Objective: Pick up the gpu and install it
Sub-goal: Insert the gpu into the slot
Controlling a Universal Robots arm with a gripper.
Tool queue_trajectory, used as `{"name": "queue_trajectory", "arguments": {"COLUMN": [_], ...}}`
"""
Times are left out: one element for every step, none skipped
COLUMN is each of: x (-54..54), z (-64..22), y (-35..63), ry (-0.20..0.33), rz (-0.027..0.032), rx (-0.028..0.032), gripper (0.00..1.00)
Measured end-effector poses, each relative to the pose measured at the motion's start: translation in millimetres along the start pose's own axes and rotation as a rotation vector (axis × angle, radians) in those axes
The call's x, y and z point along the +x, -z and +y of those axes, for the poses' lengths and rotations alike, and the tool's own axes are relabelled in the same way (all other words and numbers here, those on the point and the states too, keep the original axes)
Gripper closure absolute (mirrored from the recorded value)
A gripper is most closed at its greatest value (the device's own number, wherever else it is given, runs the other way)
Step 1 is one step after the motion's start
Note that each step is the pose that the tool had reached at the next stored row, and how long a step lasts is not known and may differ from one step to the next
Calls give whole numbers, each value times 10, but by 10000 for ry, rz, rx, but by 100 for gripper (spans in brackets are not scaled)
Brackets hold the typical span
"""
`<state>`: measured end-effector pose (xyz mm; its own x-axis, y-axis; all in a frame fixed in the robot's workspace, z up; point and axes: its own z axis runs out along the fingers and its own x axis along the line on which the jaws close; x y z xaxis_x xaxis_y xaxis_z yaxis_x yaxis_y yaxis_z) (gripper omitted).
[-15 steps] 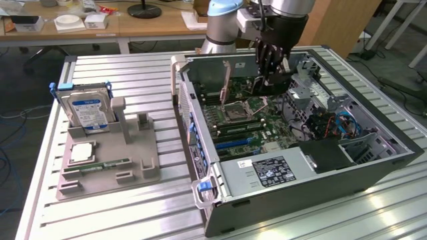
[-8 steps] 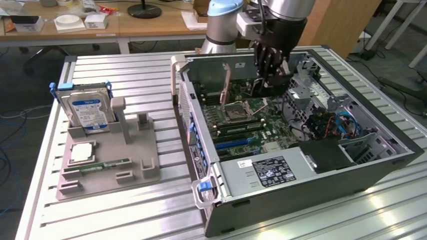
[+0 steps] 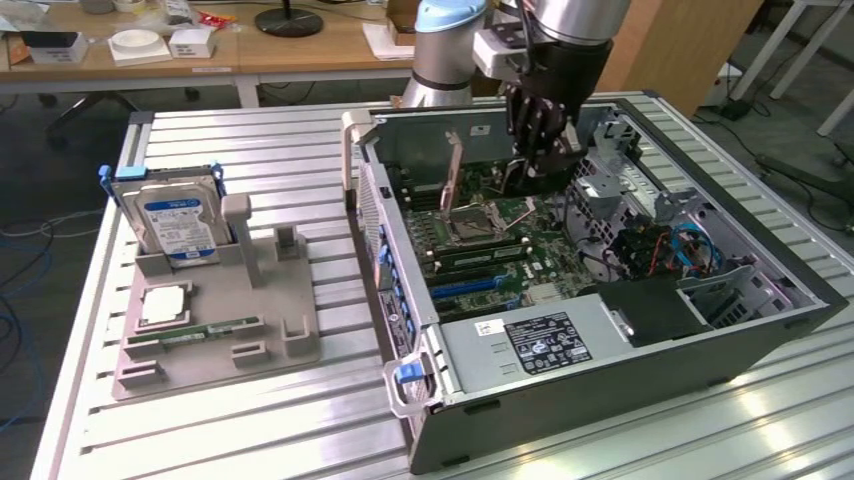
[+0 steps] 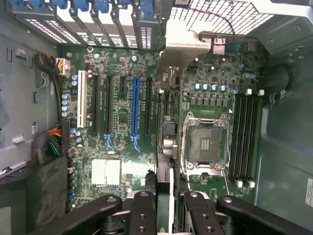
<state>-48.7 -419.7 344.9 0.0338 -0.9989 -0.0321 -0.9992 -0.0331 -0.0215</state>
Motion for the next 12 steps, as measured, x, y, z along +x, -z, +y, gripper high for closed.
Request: {"name": "queue_trajectory", "arguments": {"x": [0,0,1,1,1,2,2,2,3,3,3,4], "z": [0,0,0,1,1,1,1,1,2,2,2,2], "y": [-5,-9,-16,-24,-33,-44,-56,-67,-79,-91,-103,-116], "ry": [7,12,18,24,30,37,44,51,56,58,59,60], "rz": [-1,0,-1,-1,-1,-1,-2,-2,-3,-2,-3,-2], "rx": [0,-1,-1,-1,-2,-4,-5,-7,-9,-11,-14,-19], "gripper": [73,73,73,73,73,73,73,73,73,73,73,73]}}
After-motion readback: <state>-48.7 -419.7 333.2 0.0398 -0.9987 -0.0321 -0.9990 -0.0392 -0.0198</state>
